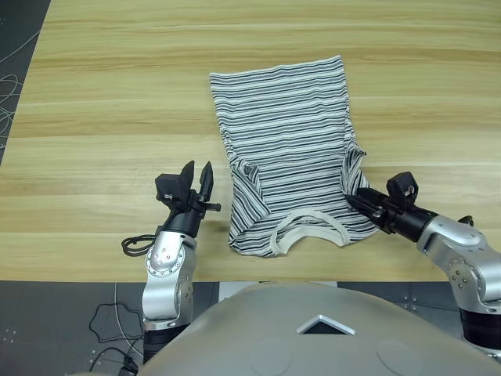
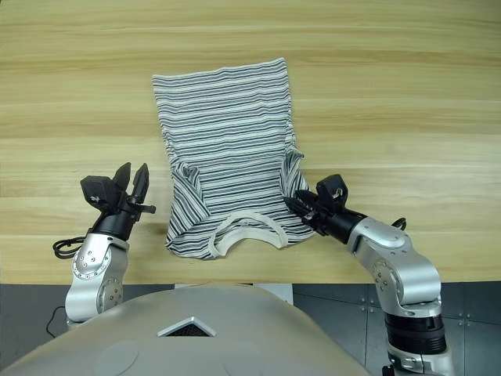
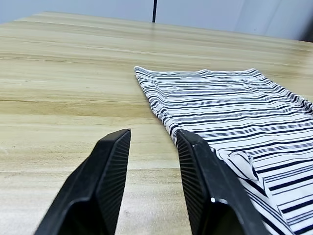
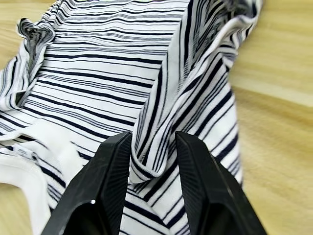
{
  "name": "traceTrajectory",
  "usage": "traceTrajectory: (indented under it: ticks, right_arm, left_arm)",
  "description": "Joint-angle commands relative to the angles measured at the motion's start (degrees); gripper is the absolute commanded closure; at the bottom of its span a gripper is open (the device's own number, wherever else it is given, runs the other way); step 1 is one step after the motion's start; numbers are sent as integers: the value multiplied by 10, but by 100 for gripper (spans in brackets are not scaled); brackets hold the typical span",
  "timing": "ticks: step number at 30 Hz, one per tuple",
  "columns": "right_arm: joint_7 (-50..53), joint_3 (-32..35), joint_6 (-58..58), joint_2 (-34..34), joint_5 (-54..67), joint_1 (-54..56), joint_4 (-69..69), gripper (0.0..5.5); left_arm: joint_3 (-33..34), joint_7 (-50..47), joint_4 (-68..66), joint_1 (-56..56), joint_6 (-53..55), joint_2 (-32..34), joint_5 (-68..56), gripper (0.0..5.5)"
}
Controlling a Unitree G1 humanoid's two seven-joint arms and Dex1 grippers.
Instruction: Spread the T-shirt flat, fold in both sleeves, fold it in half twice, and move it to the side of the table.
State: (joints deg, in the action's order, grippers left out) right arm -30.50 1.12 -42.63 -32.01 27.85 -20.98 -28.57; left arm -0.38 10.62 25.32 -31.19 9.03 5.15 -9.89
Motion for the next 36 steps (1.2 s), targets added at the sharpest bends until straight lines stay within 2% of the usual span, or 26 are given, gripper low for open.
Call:
traceTrajectory:
  ticks: [1,10,19,33,36]
  right_arm:
    - [-3,3,5,-3,-5,10,5,388]
    - [-6,-12,3,14,-2,6,5,388]
    - [-17,0,-11,18,38,3,-22,388]
    - [1,-50,7,26,-16,2,29,388]
    - [-1,-40,12,31,-9,10,33,388]
  left_arm:
    - [-3,-1,-2,5,-3,2,4,371]
    - [-5,-2,-5,9,-4,1,5,371]
    - [-6,-2,-6,8,-6,1,4,371]
    - [-8,-3,-4,7,-5,1,5,371]
    - [-8,-3,-3,8,-3,2,4,371]
